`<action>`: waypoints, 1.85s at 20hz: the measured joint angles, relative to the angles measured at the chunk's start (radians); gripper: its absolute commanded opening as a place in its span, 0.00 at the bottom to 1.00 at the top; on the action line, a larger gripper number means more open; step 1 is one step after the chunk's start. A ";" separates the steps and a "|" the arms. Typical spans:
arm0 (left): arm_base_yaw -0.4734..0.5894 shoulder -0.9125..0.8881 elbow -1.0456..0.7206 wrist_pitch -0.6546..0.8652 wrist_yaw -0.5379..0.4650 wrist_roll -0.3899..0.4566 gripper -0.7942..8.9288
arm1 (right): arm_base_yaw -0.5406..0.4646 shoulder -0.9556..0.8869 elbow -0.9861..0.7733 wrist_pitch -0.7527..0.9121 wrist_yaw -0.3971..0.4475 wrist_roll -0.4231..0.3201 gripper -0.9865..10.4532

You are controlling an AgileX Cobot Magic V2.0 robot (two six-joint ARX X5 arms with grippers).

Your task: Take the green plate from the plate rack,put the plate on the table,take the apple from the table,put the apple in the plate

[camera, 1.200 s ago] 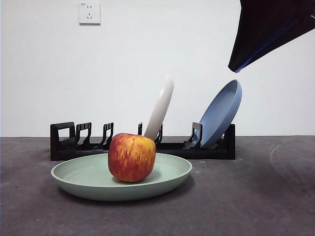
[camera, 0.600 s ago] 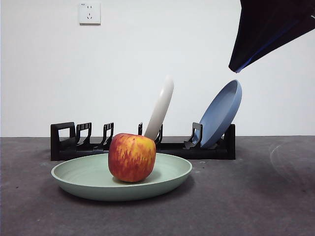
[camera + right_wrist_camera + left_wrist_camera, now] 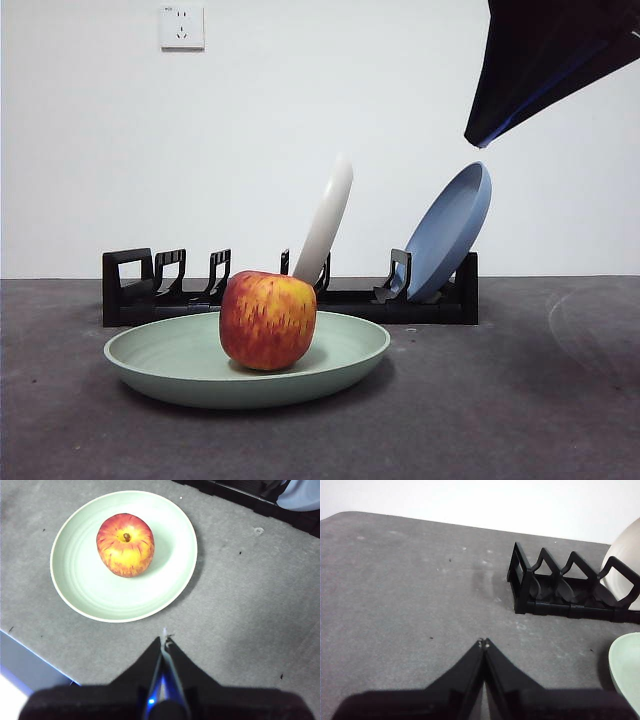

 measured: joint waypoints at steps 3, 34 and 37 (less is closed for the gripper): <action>0.000 0.012 0.000 0.000 0.000 0.000 0.08 | 0.000 0.000 0.000 0.000 0.000 0.000 0.07; 0.000 0.050 0.000 0.000 0.000 0.000 0.08 | -0.932 -0.655 -0.676 0.869 -0.156 -0.404 0.07; 0.000 0.050 0.000 0.000 0.000 0.000 0.08 | -0.961 -0.765 -0.716 0.786 -0.189 -0.416 0.07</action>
